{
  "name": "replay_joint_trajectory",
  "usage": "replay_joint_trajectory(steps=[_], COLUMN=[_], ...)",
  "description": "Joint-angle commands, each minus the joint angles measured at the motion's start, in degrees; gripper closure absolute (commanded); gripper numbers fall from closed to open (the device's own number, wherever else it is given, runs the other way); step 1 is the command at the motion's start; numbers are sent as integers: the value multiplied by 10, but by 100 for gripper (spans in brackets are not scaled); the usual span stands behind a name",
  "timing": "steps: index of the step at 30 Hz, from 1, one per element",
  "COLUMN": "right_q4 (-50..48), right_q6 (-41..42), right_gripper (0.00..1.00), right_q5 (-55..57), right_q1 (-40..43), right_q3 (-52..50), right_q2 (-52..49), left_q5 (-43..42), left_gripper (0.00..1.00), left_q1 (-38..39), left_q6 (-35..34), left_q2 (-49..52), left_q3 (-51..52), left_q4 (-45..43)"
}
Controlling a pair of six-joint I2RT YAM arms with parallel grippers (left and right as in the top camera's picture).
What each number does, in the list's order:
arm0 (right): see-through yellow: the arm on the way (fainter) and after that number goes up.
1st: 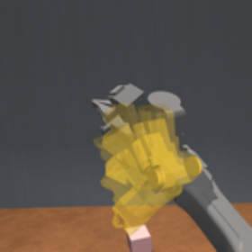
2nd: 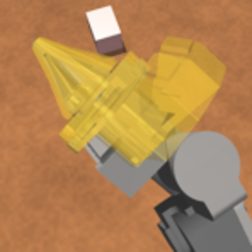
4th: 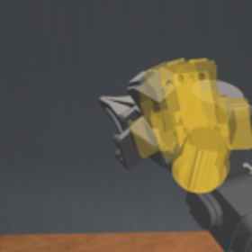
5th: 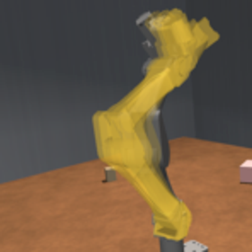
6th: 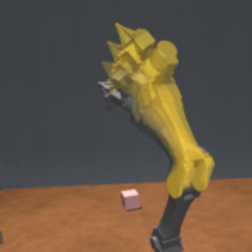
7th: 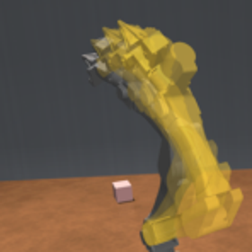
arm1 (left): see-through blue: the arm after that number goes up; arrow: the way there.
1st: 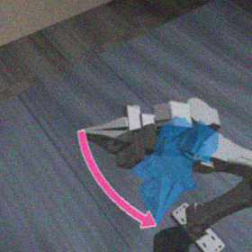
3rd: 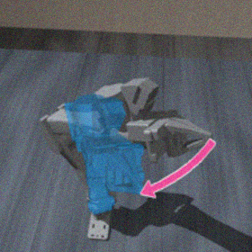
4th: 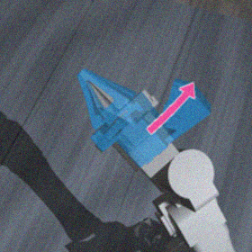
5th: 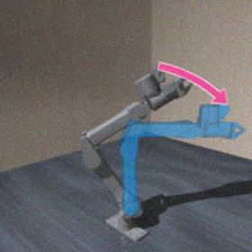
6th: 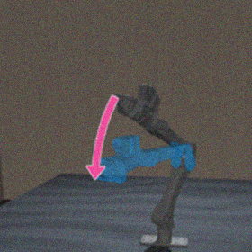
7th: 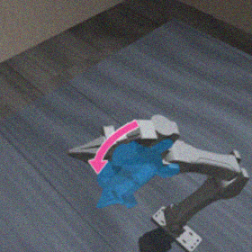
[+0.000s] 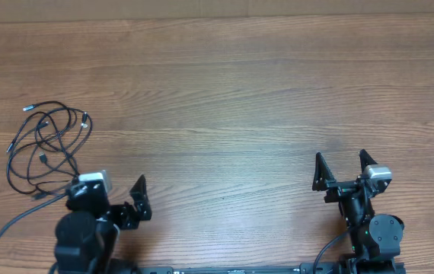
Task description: Untangle cables
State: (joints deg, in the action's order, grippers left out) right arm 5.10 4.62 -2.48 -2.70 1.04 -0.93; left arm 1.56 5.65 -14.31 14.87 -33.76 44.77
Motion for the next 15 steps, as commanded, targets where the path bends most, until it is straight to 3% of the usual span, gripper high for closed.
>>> replay_joint_trajectory(steps=[1,5,15], right_q4=[-3,-3,-3], right_q6=[-2,-2,-2], right_gripper=[0,0,0], right_q5=[7,7,7], right_q1=[2,2,2], right_q3=[-6,-6,-6], right_q2=[0,0,0], left_q5=[-10,-70,-137], left_gripper=[0,0,0], left_q1=[-2,-18,-31], left_q6=[51,113,193], left_q2=[-52,-109,-147], left_q3=[79,171,274], left_q4=[-75,-229,-488])
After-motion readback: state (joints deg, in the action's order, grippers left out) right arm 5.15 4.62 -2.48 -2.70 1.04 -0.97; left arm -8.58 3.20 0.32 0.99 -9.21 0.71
